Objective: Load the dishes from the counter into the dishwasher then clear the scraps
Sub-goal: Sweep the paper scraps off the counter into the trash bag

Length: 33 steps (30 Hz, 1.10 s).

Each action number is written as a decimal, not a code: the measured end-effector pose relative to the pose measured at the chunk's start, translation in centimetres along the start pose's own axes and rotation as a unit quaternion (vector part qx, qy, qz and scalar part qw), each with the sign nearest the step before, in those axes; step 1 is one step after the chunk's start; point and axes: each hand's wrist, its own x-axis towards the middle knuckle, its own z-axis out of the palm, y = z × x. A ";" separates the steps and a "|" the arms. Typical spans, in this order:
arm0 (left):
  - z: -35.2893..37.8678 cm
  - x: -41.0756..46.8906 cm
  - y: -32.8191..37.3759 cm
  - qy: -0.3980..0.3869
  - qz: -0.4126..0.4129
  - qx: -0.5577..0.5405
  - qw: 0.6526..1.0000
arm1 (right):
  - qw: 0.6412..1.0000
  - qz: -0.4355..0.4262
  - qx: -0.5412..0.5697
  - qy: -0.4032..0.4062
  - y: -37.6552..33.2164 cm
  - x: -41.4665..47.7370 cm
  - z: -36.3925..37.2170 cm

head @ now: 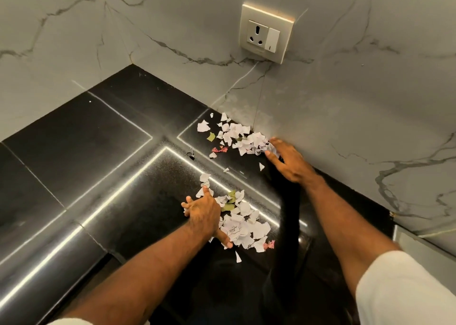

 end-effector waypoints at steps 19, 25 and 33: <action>5.1 -1.9 -2.2 0.168 -0.050 -0.226 0.958 | 0.988 -0.054 0.141 -0.031 -5.7 -11.8 8.1; 4.6 -0.5 -6.7 0.204 -0.028 -0.293 0.934 | 0.963 0.019 0.270 -0.007 -6.5 -12.6 7.1; 1.0 2.9 -10.2 0.046 -0.058 -0.194 0.978 | 0.975 -0.017 0.222 0.023 -7.5 -9.1 7.2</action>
